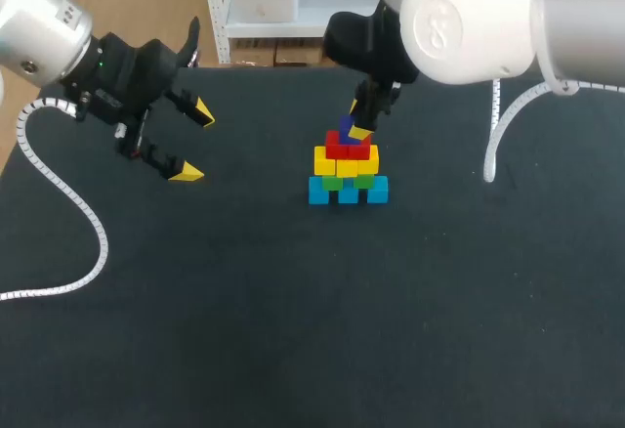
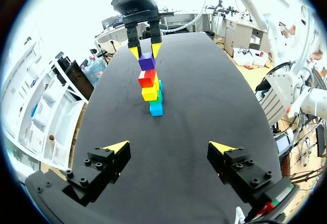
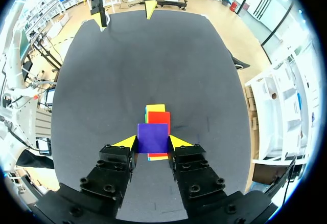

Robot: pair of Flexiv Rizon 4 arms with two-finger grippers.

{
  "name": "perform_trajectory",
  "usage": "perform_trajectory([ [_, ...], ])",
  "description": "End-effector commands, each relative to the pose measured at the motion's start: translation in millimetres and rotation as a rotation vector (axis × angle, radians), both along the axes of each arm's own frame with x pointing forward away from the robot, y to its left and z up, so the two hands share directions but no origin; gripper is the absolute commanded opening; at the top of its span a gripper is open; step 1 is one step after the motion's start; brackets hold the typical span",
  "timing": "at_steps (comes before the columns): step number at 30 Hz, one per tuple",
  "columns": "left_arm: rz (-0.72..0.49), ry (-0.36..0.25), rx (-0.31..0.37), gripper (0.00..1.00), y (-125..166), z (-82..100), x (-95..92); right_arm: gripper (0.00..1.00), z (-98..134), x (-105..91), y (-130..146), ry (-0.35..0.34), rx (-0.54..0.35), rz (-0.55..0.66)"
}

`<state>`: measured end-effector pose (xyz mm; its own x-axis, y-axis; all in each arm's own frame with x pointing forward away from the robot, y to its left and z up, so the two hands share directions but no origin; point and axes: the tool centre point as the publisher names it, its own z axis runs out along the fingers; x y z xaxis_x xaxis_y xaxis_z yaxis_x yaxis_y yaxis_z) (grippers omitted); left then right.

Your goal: Place the blue cubes, place green cubes on the blue cubes, place the yellow cubes on the green cubes, then place the red cubes on the yellow cubes, and place purple cube on the red cubes.

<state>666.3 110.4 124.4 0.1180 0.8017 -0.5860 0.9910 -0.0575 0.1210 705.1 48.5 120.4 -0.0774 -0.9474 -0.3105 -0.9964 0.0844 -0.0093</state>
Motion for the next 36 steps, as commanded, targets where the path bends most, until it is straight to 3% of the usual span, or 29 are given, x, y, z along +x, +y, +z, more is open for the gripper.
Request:
perform_trajectory([
  [1, -0.002, -0.003, -0.002, 1.00, 0.8, -0.4, -0.1, 0.09, -0.2, 1.7, -0.3, 0.006, 0.001, 0.001],
  [9, -0.002, -0.003, -0.002, 1.00, 0.8, -0.4, -0.1, 0.12, -1.0, 2.2, -1.2, 0.010, -0.002, 0.001],
  [17, -0.002, -0.003, -0.002, 1.00, 0.8, -0.4, -0.1, 0.23, -1.2, 2.5, -1.7, 0.012, -0.006, 0.000],
  [30, -0.002, -0.003, -0.002, 1.00, 0.8, -0.4, -0.1, 0.50, -2.0, 3.0, -1.7, 0.021, -0.004, 0.002],
  [32, -0.002, -0.003, -0.002, 1.00, 0.8, -0.4, -0.1, 0.63, -2.1, 3.0, -1.7, 0.022, -0.003, 0.002],
  [34, -0.002, -0.003, -0.002, 1.00, 0.8, -0.4, -0.1, 0.69, -2.0, 3.0, -1.8, 0.023, -0.003, 0.002],
  [36, -0.002, -0.003, -0.002, 1.00, 0.8, -0.4, -0.1, 0.85, -1.5, 3.0, -2.5, 0.023, -0.003, 0.001],
])
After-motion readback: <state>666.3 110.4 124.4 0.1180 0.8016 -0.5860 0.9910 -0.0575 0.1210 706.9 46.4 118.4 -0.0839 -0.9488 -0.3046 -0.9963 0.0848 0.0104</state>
